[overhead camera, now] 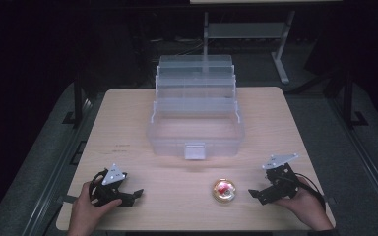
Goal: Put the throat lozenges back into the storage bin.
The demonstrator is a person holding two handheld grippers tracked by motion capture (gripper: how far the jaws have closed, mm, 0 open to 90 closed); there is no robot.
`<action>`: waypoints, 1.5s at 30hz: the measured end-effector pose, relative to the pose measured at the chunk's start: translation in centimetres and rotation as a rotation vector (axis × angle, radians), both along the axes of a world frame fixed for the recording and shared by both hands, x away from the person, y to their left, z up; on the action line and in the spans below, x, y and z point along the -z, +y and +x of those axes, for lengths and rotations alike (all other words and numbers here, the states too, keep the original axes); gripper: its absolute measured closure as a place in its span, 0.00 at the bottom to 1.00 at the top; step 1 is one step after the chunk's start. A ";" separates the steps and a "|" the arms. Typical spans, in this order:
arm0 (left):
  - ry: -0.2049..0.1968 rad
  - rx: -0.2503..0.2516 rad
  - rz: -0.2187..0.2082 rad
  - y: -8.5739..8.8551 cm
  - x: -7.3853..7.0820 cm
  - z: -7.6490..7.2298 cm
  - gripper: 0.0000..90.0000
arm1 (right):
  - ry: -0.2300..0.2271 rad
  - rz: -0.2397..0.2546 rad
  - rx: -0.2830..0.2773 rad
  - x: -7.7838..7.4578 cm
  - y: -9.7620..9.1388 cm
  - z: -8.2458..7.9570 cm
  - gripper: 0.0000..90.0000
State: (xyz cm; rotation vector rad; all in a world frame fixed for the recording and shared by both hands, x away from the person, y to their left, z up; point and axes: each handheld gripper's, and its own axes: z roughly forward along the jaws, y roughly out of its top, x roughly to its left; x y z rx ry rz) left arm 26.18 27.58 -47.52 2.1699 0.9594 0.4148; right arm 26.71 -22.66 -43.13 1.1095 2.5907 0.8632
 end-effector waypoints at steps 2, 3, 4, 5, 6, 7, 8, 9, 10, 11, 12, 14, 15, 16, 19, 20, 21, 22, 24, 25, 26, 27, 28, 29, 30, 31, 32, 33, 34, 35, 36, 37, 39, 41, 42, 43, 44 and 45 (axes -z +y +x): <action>0.000 0.000 0.001 0.0 0.0 0.0 0.12 | 0.000 -0.003 -0.006 0.1 0.2 0.0 0.01; 0.000 0.000 0.000 0.0 0.0 0.0 0.12 | 0.001 -0.004 -0.010 0.0 0.3 0.1 0.01; 0.000 0.000 0.000 0.0 0.0 0.0 0.12 | 0.001 -0.004 -0.010 0.0 0.3 0.1 0.01; 0.000 0.000 0.001 0.0 0.0 0.0 0.12 | 0.003 -0.003 -0.010 0.0 0.4 0.1 0.01; 0.000 0.000 0.000 0.0 0.0 0.0 0.12 | 0.003 -0.004 -0.015 0.0 0.6 0.1 0.01; 0.000 0.000 0.001 0.0 0.0 0.0 0.12 | 0.001 -0.004 -0.018 -0.1 0.7 0.1 0.01; 0.001 -0.001 0.000 0.0 0.0 0.0 0.12 | 0.004 -0.004 -0.023 -0.1 0.9 0.1 0.01; 0.001 0.000 0.000 0.0 0.0 0.0 0.12 | -0.002 -0.006 -0.030 -0.1 1.1 0.2 0.01; 0.000 0.000 0.000 0.0 0.0 0.0 0.12 | 0.002 -0.007 -0.038 -0.1 1.4 0.2 0.01; 0.000 0.000 0.000 0.0 0.0 0.0 0.12 | 0.000 -0.009 -0.042 -0.1 1.5 0.2 0.01; 0.000 0.000 0.000 0.0 0.0 0.0 0.12 | 0.000 -0.009 -0.042 -0.1 1.5 0.2 0.01; 0.000 0.000 0.000 0.0 0.0 0.0 0.12 | 0.002 -0.010 -0.056 0.0 1.9 0.3 0.01; 0.001 0.000 -0.001 0.0 0.0 0.0 0.12 | 0.003 -0.010 -0.060 0.0 2.1 0.3 0.01; 0.001 0.000 -0.001 0.0 0.0 0.0 0.12 | 0.001 -0.012 -0.069 -0.1 2.4 0.4 0.01; 0.000 0.000 0.000 0.0 0.0 0.0 0.12 | 0.000 -0.009 -0.081 -0.1 2.8 0.4 0.01; 0.001 0.000 0.000 0.0 0.0 0.0 0.12 | 0.000 -0.008 -0.088 -0.1 3.0 0.4 0.01; 0.001 -0.002 0.000 0.0 0.0 0.0 0.12 | 0.003 -0.005 -0.091 -0.1 3.2 0.5 0.01; 0.001 -0.002 0.000 0.0 0.0 0.0 0.12 | 0.003 -0.005 -0.091 -0.1 3.2 0.5 0.01; 0.001 -0.002 0.000 0.0 0.0 0.0 0.12 | 0.002 -0.005 -0.098 -0.2 3.4 0.5 0.01; 0.000 -0.001 0.000 0.0 0.0 0.0 0.12 | 0.002 -0.007 -0.099 -0.2 3.5 0.5 0.01; 0.001 -0.002 0.000 0.0 0.0 0.0 0.12 | 0.000 -0.006 -0.102 -0.3 3.6 0.5 0.01; 0.001 -0.002 0.000 0.0 0.0 0.0 0.12 | 0.001 -0.003 -0.102 -0.4 3.7 0.5 0.01; 0.001 -0.002 0.000 0.0 0.0 0.0 0.12 | 0.001 -0.003 -0.102 -0.4 3.7 0.5 0.01; 0.001 -0.001 0.000 0.0 0.0 0.0 0.12 | 0.001 -0.002 -0.108 -0.4 3.8 0.6 0.01; 0.001 -0.001 0.000 0.0 0.0 0.0 0.12 | 0.001 -0.002 -0.108 -0.4 3.8 0.6 0.01; 0.001 -0.002 0.000 0.0 0.0 0.0 0.12 | 0.004 -0.001 -0.110 -0.4 3.8 0.6 0.01; 0.001 -0.002 -0.001 0.0 0.0 0.0 0.12 | 0.006 -0.001 -0.115 -0.4 4.0 0.6 0.01; 0.001 -0.002 0.000 0.0 0.0 0.0 0.12 | 0.008 -0.002 -0.116 -0.4 4.0 0.7 0.01; 0.001 -0.002 0.000 0.0 0.0 0.0 0.12 | 0.008 -0.003 -0.116 -0.4 4.1 0.7 0.01; 0.001 -0.002 0.000 0.0 0.0 0.0 0.12 | 0.008 -0.003 -0.116 -0.4 4.1 0.7 0.01; 0.000 -0.001 0.001 0.0 0.0 0.0 0.12 | 0.008 -0.002 -0.118 -0.5 4.2 0.7 0.01; 0.001 -0.002 0.000 0.0 0.0 0.0 0.12 | 0.010 0.000 -0.121 -0.5 4.3 0.7 0.01; 0.001 -0.002 0.000 0.0 0.0 0.0 0.12 | 0.013 -0.002 -0.125 -0.5 4.5 0.7 0.01; 0.001 -0.002 0.000 0.0 0.0 0.0 0.12 | 0.009 -0.001 -0.125 -0.7 4.7 0.8 0.01; 0.001 -0.002 0.000 0.0 0.0 0.0 0.12 | 0.012 0.001 -0.130 -0.7 4.8 0.9 0.01; 0.001 -0.001 0.000 0.0 0.0 0.0 0.12 | 0.010 -0.001 -0.133 -0.7 4.9 0.9 0.01; 0.001 -0.002 0.000 0.0 0.0 0.0 0.12 | 0.013 -0.002 -0.137 -0.7 5.0 0.9 0.01; 0.001 -0.002 0.000 0.0 0.0 0.0 0.12 | 0.013 -0.002 -0.137 -0.7 5.0 0.9 0.01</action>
